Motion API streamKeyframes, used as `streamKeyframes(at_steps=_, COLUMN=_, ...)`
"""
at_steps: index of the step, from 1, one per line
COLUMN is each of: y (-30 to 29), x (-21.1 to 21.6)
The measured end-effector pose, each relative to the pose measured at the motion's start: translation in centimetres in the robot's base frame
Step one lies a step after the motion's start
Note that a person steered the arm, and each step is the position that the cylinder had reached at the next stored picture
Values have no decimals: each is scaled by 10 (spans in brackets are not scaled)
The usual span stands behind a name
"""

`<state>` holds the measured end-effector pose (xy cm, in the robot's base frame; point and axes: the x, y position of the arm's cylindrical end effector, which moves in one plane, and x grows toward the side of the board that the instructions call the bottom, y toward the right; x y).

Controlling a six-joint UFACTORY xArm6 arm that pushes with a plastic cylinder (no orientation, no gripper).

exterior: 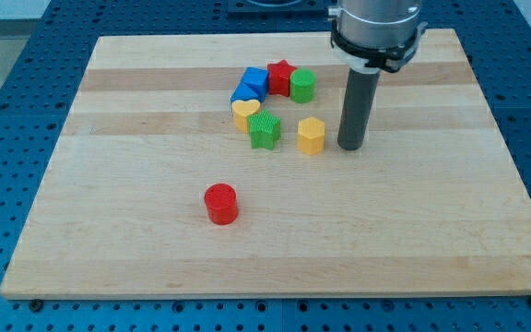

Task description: Drag the yellow hexagon to the right of the green star

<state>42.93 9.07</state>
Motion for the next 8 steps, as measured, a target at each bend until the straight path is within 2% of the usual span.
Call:
streamKeyframes(at_steps=3, y=-23, x=-4)
streamKeyframes(at_steps=8, y=-26, x=-18)
